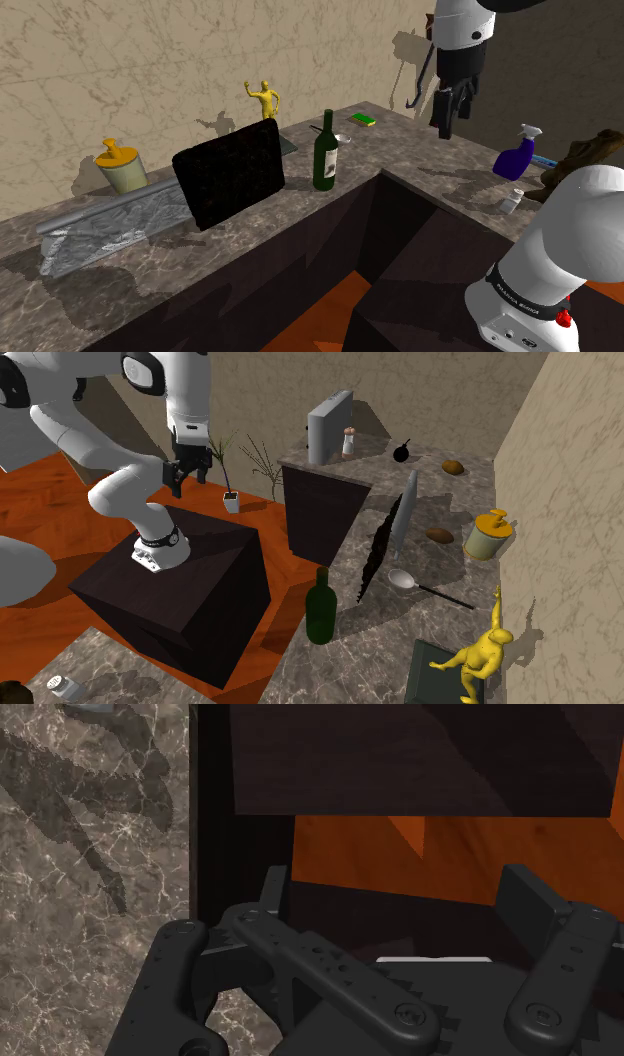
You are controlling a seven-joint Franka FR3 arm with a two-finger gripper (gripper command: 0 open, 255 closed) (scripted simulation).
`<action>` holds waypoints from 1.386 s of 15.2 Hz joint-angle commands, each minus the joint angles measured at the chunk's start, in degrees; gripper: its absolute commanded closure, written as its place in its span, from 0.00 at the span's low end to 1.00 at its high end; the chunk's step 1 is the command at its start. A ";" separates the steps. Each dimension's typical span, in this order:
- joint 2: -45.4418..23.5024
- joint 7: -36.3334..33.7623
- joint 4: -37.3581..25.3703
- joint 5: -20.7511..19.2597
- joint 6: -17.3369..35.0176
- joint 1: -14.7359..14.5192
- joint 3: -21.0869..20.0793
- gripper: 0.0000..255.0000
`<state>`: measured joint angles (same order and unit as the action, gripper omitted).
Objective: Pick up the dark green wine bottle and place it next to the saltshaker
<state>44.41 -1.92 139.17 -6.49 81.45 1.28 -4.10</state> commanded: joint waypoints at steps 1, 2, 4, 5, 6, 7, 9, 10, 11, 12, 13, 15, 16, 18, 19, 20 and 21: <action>0.00 0.00 0.00 0.00 0.00 0.00 0.00 0.00; -1.58 0.26 -0.19 -0.15 2.04 0.16 0.45 0.00; -4.86 0.80 -0.79 -0.37 6.01 0.45 1.31 0.00; -6.56 1.08 -1.20 -0.45 7.94 0.58 1.73 0.00; -8.30 1.36 -1.69 -0.50 9.82 0.70 2.14 0.00; -10.06 1.66 -2.26 -0.53 11.65 0.81 2.53 0.00; -13.65 2.28 -3.62 -0.50 15.15 0.99 3.30 0.00; -15.48 2.61 -4.40 -0.44 16.82 1.07 3.67 0.00; -17.32 2.95 -5.26 -0.35 18.43 1.13 4.03 0.00; -19.18 3.30 -6.19 -0.23 19.98 1.19 4.38 0.00; -21.05 3.68 -7.19 -0.07 21.47 1.25 4.70 0.00; -24.81 4.47 -9.40 0.35 24.25 1.32 5.34 0.00; -26.69 4.89 -10.61 0.61 25.54 1.35 5.65 0.00; -30.48 5.78 -13.22 1.25 27.93 1.41 6.20 0.00; -32.38 6.26 -14.63 1.62 29.01 1.44 6.45 0.00; -34.28 6.74 -16.11 2.03 30.03 1.47 6.70 0.00; -36.19 7.25 -17.66 2.47 30.97 1.50 6.92 0.00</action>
<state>10.43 4.75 123.19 -4.43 111.25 2.73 2.54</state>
